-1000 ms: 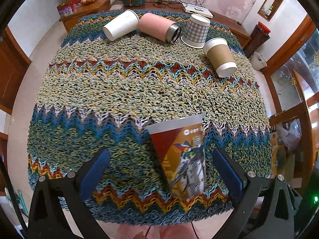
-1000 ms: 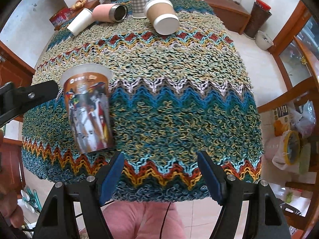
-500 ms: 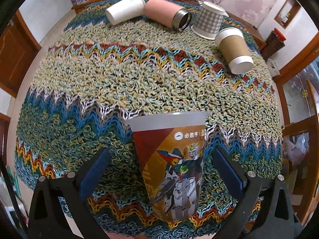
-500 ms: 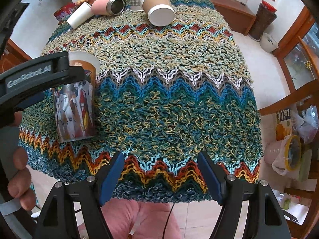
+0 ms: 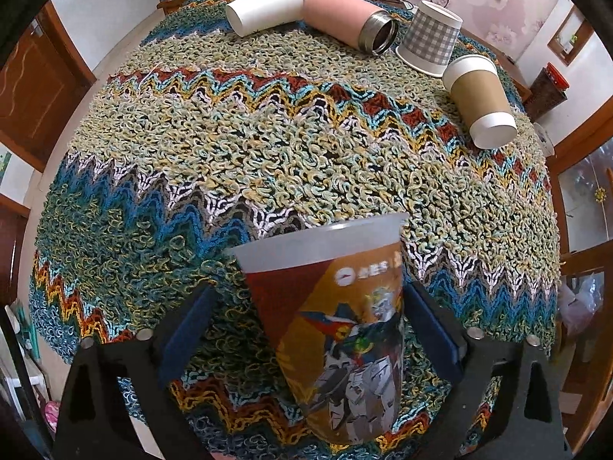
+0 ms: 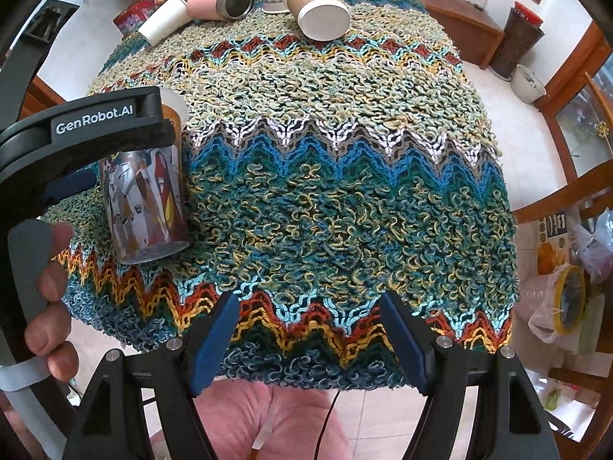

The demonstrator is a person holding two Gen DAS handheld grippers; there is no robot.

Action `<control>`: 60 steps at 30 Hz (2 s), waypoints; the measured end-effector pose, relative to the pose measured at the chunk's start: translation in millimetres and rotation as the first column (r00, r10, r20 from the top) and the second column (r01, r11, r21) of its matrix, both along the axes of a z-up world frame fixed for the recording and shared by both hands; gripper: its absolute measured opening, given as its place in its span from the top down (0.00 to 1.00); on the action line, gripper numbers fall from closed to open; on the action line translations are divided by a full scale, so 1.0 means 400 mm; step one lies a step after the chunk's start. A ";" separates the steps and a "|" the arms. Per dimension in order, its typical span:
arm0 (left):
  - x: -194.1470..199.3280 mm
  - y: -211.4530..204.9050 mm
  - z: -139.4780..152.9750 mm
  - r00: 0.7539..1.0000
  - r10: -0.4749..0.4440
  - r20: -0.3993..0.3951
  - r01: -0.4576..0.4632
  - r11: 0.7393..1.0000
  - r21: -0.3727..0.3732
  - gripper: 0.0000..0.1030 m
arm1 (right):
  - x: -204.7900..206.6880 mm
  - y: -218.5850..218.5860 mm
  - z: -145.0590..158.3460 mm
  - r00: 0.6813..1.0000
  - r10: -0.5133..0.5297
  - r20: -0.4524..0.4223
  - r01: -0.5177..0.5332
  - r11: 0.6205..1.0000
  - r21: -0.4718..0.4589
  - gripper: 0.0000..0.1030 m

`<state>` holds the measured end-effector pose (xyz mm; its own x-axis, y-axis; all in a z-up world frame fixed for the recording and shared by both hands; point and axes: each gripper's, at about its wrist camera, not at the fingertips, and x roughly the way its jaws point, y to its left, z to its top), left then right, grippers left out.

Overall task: Flip cup upright
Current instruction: 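Rotate the held cup with the left gripper so its rim faces up, then lower the cup base-down onto the tablecloth and open the left gripper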

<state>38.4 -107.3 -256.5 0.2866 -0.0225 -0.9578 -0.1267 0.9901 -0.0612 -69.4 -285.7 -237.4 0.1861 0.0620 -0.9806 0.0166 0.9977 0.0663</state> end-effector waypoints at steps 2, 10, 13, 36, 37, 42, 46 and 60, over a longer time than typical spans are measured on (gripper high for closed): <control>0.003 -0.001 -0.006 1.000 -0.006 -0.006 0.006 1.000 -0.005 0.12 | -0.003 0.001 -0.002 1.000 -0.001 -0.001 0.001 1.000 -0.001 0.26; -0.003 0.005 -0.012 1.000 -0.014 -0.005 0.014 0.999 -0.029 0.20 | -0.009 -0.002 -0.004 1.000 -0.008 -0.004 0.008 1.000 0.008 0.26; -0.011 0.014 0.009 0.999 -0.019 0.027 0.019 0.999 -0.027 0.20 | -0.010 -0.003 -0.005 1.000 -0.007 -0.004 0.007 1.000 0.010 0.26; 0.011 0.129 0.162 0.929 -0.074 0.363 0.033 0.993 0.117 0.24 | 0.040 0.071 0.020 0.999 0.020 0.033 -0.021 0.999 0.030 0.26; 0.014 0.139 0.162 0.922 -0.074 0.381 0.029 0.992 0.123 0.24 | 0.043 0.075 0.019 0.999 0.023 0.038 -0.024 0.999 0.029 0.26; 0.027 0.174 0.146 0.892 -0.071 0.447 0.027 0.994 0.105 0.24 | 0.070 0.104 0.011 0.998 0.027 0.056 -0.029 0.999 0.034 0.26; 0.051 0.188 0.116 0.892 -0.076 0.445 0.034 0.994 0.101 0.24 | 0.084 0.116 -0.002 0.998 0.034 0.059 -0.036 0.999 0.036 0.26; 0.047 0.187 0.046 0.921 -0.084 0.381 0.042 0.992 0.115 0.24 | 0.106 0.153 -0.010 0.995 0.056 0.082 -0.060 0.997 0.040 0.26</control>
